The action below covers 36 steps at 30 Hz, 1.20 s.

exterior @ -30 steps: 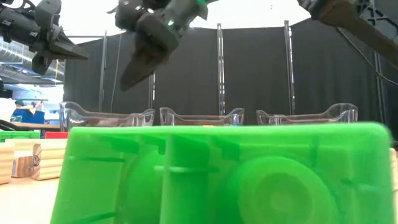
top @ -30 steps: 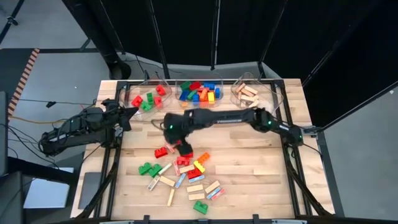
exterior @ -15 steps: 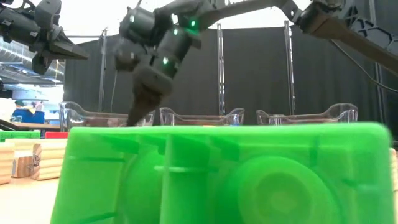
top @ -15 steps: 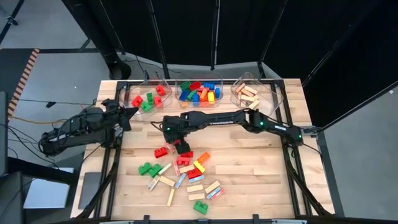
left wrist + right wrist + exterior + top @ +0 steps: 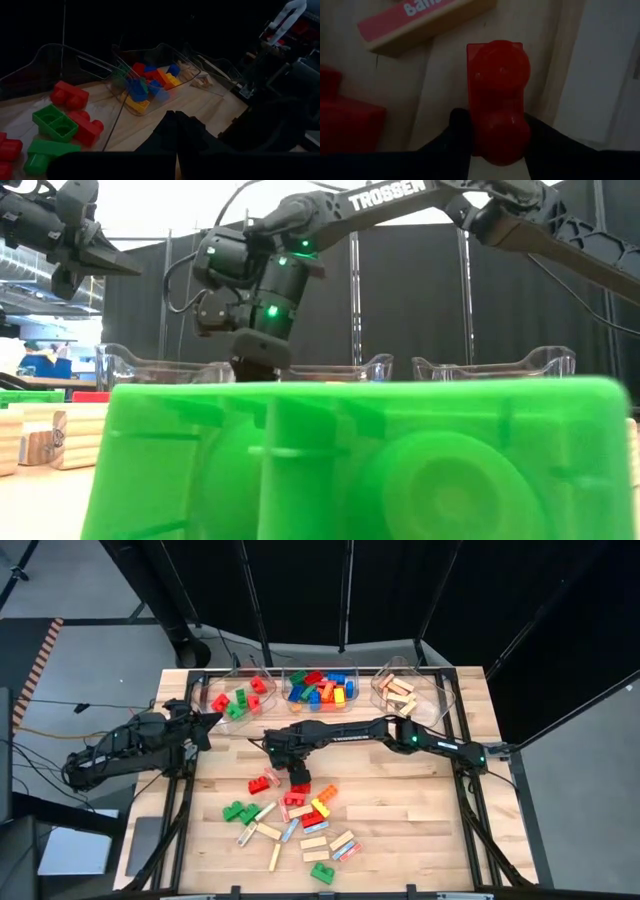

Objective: Sort blocks by size
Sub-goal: Put the small red game piece into the left transparent bin

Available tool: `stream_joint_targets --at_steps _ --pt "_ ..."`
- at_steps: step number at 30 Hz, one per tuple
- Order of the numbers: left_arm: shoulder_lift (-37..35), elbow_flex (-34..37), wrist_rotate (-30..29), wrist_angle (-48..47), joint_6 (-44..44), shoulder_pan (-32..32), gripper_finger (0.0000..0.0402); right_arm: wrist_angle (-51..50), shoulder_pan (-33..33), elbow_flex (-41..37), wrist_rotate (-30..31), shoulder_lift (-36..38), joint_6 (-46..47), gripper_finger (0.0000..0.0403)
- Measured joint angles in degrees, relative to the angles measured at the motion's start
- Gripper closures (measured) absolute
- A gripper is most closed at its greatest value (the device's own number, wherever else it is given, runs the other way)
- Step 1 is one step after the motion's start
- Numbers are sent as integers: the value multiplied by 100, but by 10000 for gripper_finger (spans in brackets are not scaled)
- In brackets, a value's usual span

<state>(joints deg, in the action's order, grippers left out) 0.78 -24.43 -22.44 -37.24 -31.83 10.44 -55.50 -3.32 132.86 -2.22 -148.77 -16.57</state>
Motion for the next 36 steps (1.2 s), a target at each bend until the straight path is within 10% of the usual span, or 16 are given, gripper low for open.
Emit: stream_joint_targets --at_steps 36 --pt "-2 0 -38 5 2 0 399 3865 -1424 212 728 732 541 256"
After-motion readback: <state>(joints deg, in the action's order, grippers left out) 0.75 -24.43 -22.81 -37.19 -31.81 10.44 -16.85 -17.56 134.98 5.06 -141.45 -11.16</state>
